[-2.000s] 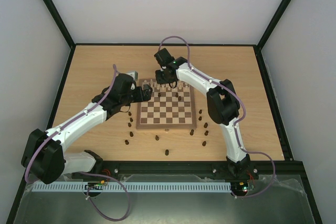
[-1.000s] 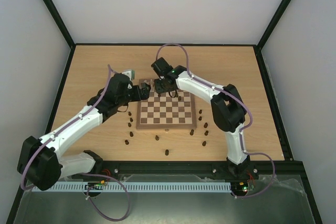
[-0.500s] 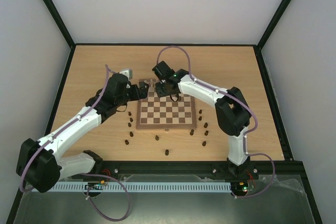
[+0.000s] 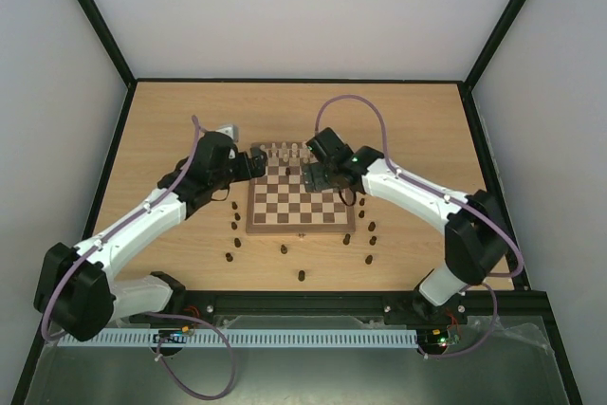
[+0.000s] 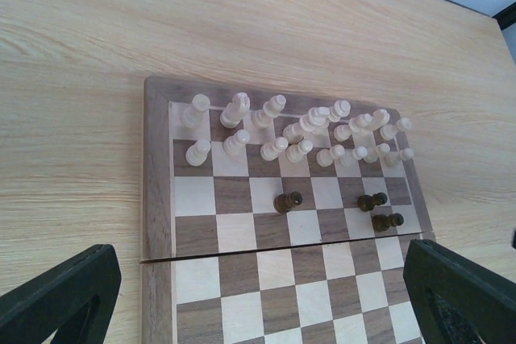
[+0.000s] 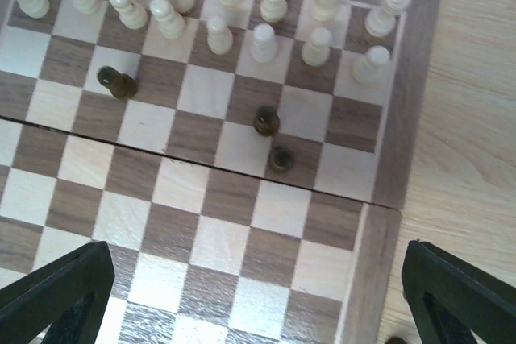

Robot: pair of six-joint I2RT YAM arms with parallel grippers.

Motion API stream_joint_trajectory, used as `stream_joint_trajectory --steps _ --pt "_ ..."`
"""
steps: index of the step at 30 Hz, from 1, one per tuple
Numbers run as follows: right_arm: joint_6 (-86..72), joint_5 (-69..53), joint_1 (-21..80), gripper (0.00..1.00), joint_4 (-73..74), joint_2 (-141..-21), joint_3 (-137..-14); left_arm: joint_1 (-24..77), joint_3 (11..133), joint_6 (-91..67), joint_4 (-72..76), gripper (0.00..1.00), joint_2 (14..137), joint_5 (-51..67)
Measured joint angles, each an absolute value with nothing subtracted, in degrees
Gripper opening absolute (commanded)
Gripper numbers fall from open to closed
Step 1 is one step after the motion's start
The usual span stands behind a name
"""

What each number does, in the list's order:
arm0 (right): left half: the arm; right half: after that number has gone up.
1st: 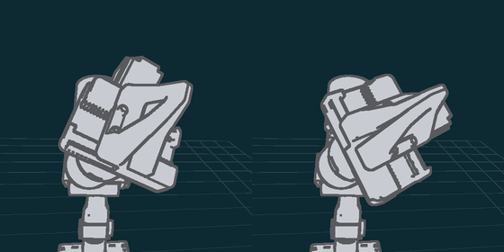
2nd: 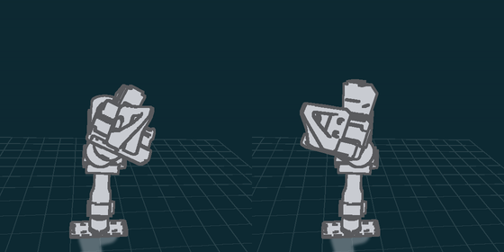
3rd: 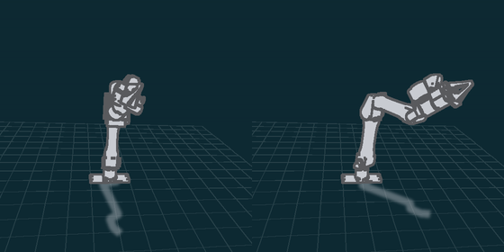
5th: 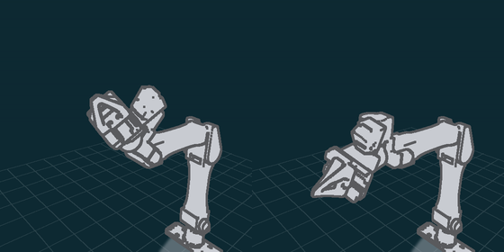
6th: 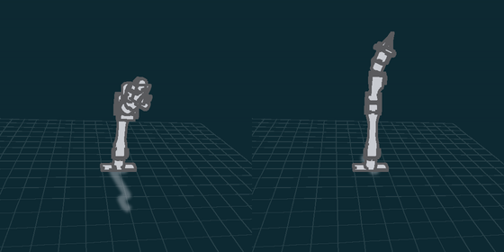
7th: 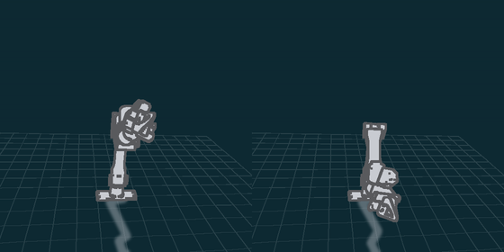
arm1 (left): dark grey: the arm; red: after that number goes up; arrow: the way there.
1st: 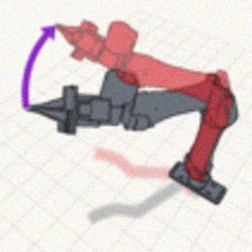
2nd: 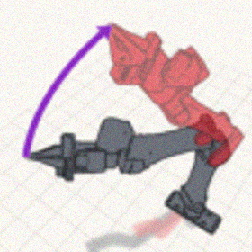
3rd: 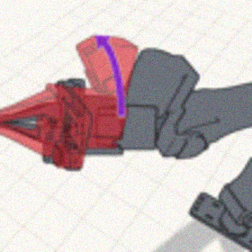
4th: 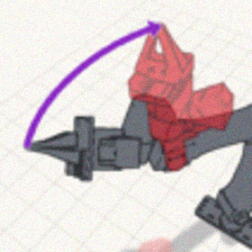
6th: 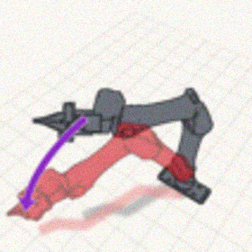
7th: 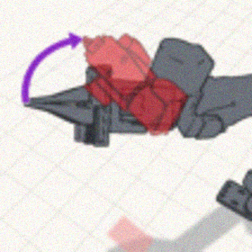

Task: Set up the chess pieces on the board
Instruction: Pick up the chess piece from the chessboard.

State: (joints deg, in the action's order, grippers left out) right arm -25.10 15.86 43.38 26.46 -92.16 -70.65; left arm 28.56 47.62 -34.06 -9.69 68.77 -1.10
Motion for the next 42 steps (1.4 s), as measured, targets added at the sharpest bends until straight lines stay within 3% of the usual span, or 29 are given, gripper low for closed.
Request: stream_joint_trajectory --steps 8,32,34,42 --pt "-25.71 15.86 41.25 0.99 23.55 -85.71 -61.89 28.56 46.94 -33.82 -8.14 0.99 70.72 0.6" --pt "-26.11 11.68 38.13 1.0 15.97 -84.53 -56.34 31.62 44.12 -33.43 -3.9 0.99 75.33 3.22" --pt "-26.15 11.44 37.87 0.98 15.62 -84.53 -56.34 31.66 44.12 -33.43 -3.9 0.99 75.37 2.79" --pt "-26.33 10.57 36.25 0.68 15.07 -84.55 -56.4 31.7 44.12 -33.43 -3.92 0.99 75.24 0.45"
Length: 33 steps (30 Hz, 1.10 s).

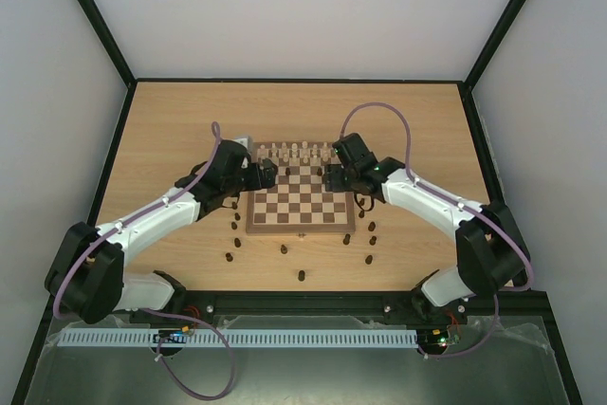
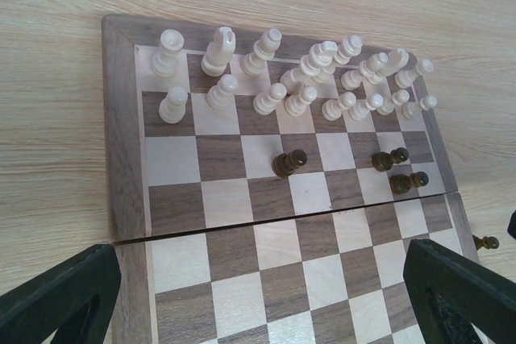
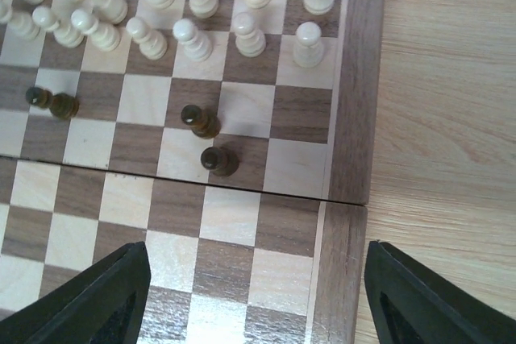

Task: Set up the chess pieces on the board
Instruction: Pick up the chess piece from the chessboard.

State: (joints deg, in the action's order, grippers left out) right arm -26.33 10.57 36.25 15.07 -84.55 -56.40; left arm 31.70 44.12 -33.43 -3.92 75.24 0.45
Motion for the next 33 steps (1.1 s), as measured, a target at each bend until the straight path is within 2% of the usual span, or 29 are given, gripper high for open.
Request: stream_joint_trajectory --steps 4,8,13,15,17,22,28,33 --pt "-26.41 10.41 35.83 0.49 15.07 -85.76 -57.19 31.7 44.12 -33.43 -3.99 0.99 75.24 -0.12" --pt "-26.15 9.82 35.83 0.39 15.03 -89.71 -59.66 31.68 44.12 -33.43 -4.21 0.99 75.18 -0.25" --pt "-26.09 8.38 35.83 0.37 14.98 -95.48 -63.48 31.46 44.1 -33.43 -4.21 0.99 75.09 -0.19" --pt "-25.96 7.81 35.83 0.32 14.96 -97.12 -64.64 31.4 44.07 -33.43 -4.19 0.99 75.09 -0.14" --pt "-25.82 7.29 35.83 0.31 15.07 -98.45 -65.84 31.24 44.01 -33.43 -4.21 0.99 75.09 -0.03" --pt "-25.69 6.87 35.83 0.26 15.09 -100.88 -67.88 31.18 43.97 -33.43 -4.19 0.99 75.09 0.01" --pt "-25.65 7.18 35.83 0.25 15.35 -102.69 -68.64 31.07 43.97 -33.43 -4.19 0.99 75.09 0.32" --pt "-25.52 7.86 35.83 0.19 15.53 -103.44 -68.77 30.83 43.97 -33.43 -4.16 0.99 75.09 0.62"
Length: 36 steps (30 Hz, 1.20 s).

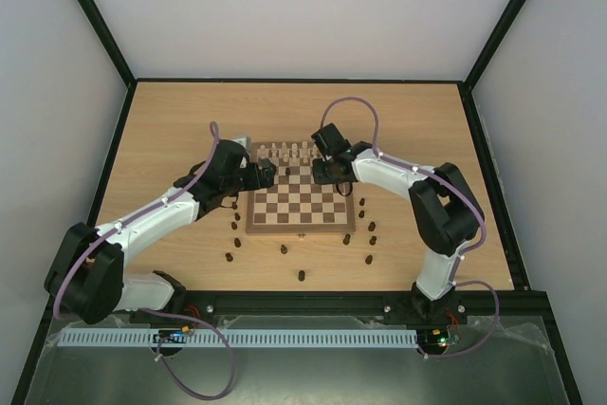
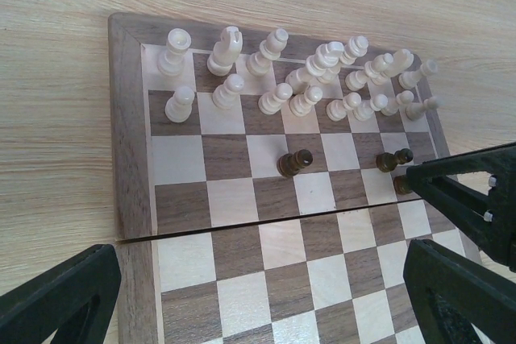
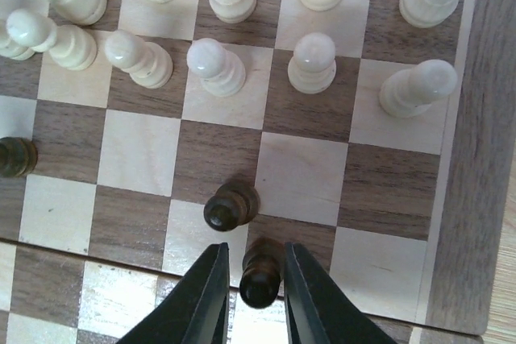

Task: Set up the chess pieces on the board
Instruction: Pick up the chess piece from the chessboard, then place the chess piece on the chessboard.

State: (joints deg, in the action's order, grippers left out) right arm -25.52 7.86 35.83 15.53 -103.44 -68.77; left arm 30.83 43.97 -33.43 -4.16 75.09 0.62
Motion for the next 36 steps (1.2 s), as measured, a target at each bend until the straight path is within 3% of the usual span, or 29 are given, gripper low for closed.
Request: stream_joint_trajectory --steps 9,15,27,36 --pt "-25.19 8.49 35.83 0.09 15.64 -104.49 -68.97 30.72 43.97 -33.43 -4.14 0.99 75.11 0.91" --pt "-25.12 9.26 35.86 0.09 16.71 -103.57 -68.86 30.68 43.97 -33.43 -4.14 0.99 75.11 1.15" --pt "-26.92 10.98 37.52 0.09 19.86 -88.9 -59.22 30.68 43.97 -33.43 -4.14 0.99 75.11 1.48" --pt "-28.56 10.94 40.05 0.1 22.0 -87.77 -55.37 30.68 43.97 -33.43 -4.12 0.99 75.55 1.48"
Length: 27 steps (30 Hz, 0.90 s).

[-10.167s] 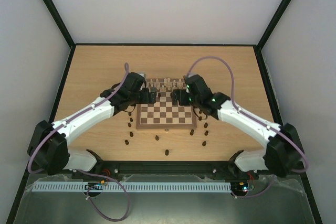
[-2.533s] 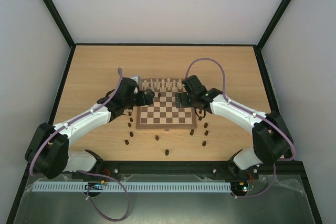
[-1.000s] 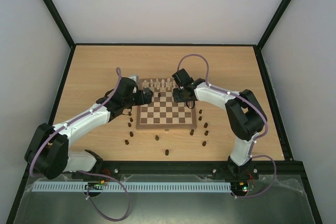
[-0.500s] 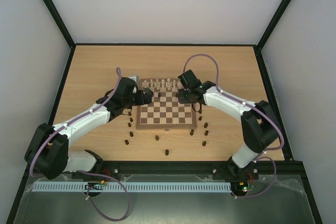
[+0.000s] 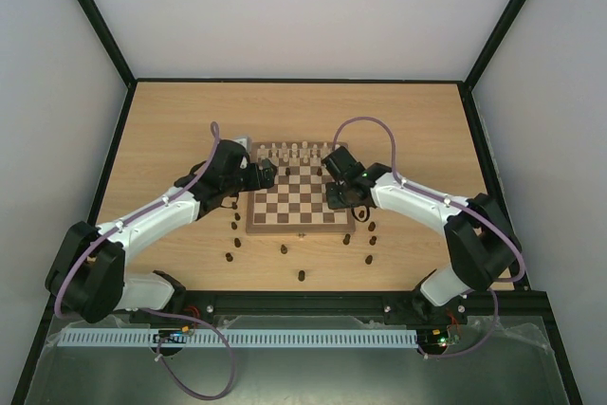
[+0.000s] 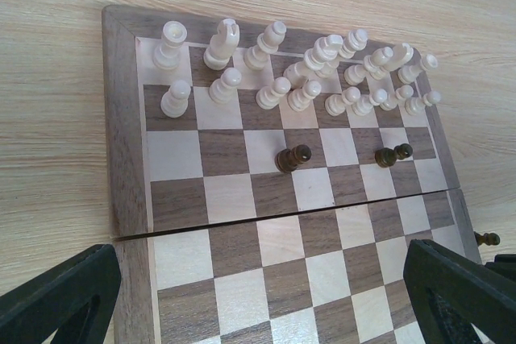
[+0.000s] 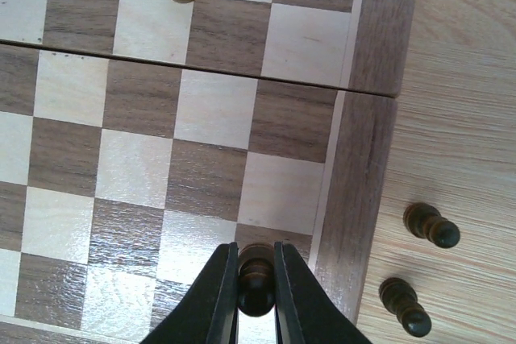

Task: Set up the chess pieces on the board
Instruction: Place the chess piece on the chessboard.

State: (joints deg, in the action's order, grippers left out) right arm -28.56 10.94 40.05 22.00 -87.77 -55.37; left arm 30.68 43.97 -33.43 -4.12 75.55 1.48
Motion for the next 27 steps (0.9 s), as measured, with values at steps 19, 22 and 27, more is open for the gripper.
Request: stream_joint_trajectory --steps 19,22,27 --pt "-29.21 10.81 40.93 0.11 22.04 -89.12 -54.08 30.68 43.97 -33.43 -3.99 0.99 76.42 1.5" --pt "-29.39 10.79 40.93 0.13 22.0 -89.14 -53.84 30.68 43.97 -33.43 -3.95 0.99 76.44 1.5" --pt "-29.71 10.76 40.93 0.15 22.02 -89.17 -53.52 30.68 43.97 -33.43 -3.79 0.99 76.6 1.52"
